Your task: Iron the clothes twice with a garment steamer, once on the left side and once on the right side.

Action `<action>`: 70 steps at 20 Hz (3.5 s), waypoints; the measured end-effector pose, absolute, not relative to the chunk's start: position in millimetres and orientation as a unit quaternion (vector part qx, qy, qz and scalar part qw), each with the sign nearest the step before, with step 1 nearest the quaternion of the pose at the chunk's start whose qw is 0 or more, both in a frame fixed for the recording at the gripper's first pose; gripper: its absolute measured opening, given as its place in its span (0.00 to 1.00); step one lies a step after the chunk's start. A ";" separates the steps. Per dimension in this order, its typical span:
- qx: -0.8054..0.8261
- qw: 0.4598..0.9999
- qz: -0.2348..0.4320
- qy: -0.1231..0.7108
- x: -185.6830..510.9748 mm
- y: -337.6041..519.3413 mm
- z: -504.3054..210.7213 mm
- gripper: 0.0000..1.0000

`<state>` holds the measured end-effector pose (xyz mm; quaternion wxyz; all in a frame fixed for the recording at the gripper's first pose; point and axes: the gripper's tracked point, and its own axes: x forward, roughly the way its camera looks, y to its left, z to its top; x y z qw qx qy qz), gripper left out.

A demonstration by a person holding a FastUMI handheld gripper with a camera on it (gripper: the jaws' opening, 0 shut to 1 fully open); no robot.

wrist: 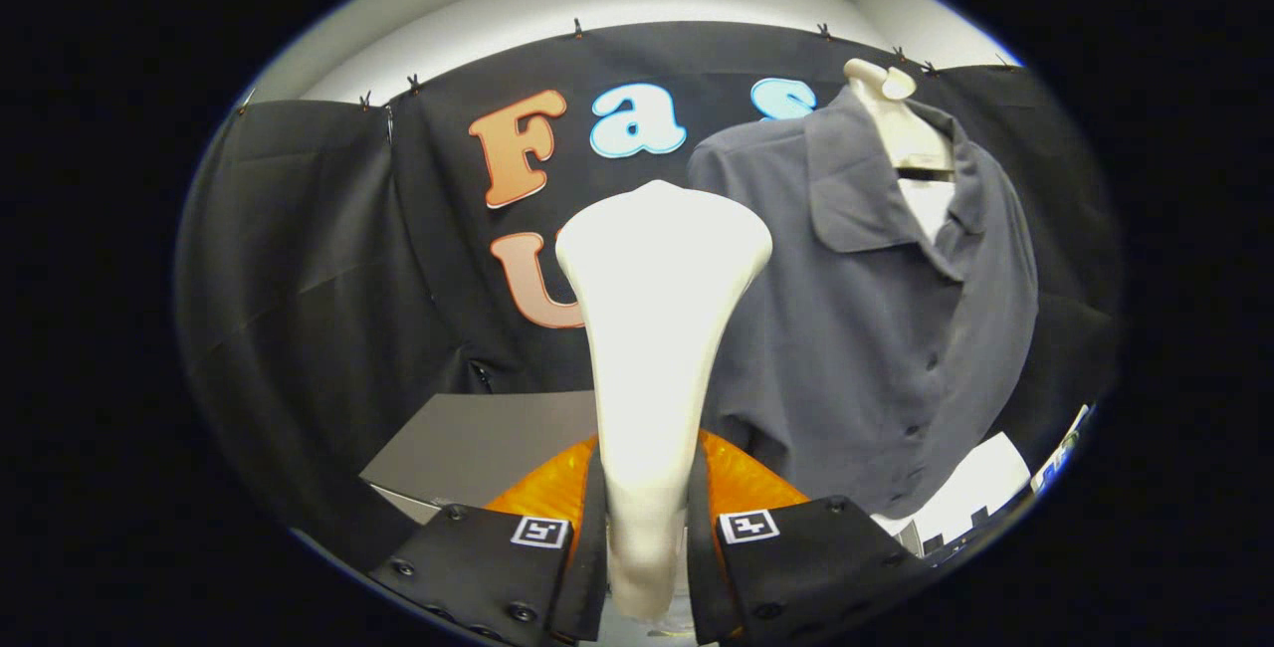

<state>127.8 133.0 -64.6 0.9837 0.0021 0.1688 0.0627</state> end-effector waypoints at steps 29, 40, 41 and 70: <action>-0.002 0.983 0.046 0.176 182.3 -10.2 -97.3 0.41; 0.007 0.972 0.035 0.232 170.0 -23.9 -167.5 0.41; 0.006 0.971 0.034 0.238 168.5 -25.3 -173.6 0.41; 0.016 0.922 -0.006 0.387 126.8 -63.6 -341.5 0.41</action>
